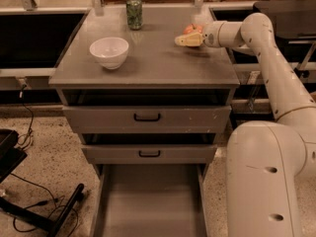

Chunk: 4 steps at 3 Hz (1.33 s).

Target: Place apple into bottom drawer

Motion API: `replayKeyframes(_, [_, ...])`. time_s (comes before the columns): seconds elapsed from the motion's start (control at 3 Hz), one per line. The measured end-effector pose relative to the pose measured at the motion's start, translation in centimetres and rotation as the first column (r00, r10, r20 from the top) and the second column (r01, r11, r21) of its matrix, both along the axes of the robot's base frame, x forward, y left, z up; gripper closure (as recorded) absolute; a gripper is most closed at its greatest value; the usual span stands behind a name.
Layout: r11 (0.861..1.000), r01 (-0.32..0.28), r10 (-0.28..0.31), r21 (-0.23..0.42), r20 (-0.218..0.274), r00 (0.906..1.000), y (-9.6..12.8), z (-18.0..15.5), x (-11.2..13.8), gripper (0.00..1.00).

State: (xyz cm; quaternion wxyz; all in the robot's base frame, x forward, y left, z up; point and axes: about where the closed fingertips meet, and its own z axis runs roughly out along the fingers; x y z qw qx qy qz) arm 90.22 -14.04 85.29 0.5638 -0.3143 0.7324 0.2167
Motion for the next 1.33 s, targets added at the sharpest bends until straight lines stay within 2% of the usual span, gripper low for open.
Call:
replayKeyframes(1.0, [1.0, 0.0, 0.0, 0.0, 0.0, 1.0, 0.0, 0.0, 0.0, 0.89])
replayKeyframes(1.33, [0.999, -0.018, 0.019, -0.033, 0.025, 0.9995, -0.2, 1.6, -0.8, 1.0])
